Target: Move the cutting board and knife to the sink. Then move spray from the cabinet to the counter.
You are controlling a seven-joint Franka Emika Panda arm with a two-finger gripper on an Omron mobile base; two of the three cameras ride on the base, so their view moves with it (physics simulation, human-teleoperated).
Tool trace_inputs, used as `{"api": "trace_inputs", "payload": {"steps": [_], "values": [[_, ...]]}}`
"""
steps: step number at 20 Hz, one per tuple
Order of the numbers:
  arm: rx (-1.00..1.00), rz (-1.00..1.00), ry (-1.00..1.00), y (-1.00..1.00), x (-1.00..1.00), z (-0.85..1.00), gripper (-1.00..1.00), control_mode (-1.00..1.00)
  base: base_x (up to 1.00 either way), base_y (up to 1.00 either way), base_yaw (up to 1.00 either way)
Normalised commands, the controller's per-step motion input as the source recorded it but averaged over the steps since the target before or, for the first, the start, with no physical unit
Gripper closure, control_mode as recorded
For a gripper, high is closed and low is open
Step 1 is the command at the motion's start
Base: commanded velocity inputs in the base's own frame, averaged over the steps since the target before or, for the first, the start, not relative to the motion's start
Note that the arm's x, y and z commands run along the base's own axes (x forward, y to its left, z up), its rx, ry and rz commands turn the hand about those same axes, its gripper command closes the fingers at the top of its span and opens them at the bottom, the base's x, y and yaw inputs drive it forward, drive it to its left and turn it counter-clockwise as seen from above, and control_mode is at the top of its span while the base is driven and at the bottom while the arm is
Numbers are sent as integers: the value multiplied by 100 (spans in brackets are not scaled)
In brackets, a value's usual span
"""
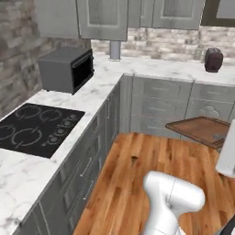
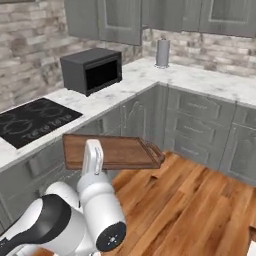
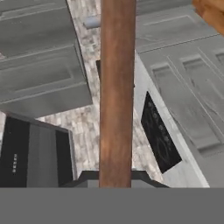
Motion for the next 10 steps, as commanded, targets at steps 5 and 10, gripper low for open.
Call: {"api": "trace_inputs", "payload": {"steps": [5, 10], "values": [[0, 0, 0, 0, 0, 0, 100, 100, 77, -97, -37], [0, 0, 0, 0, 0, 0, 100, 100, 100, -100, -6]]}}
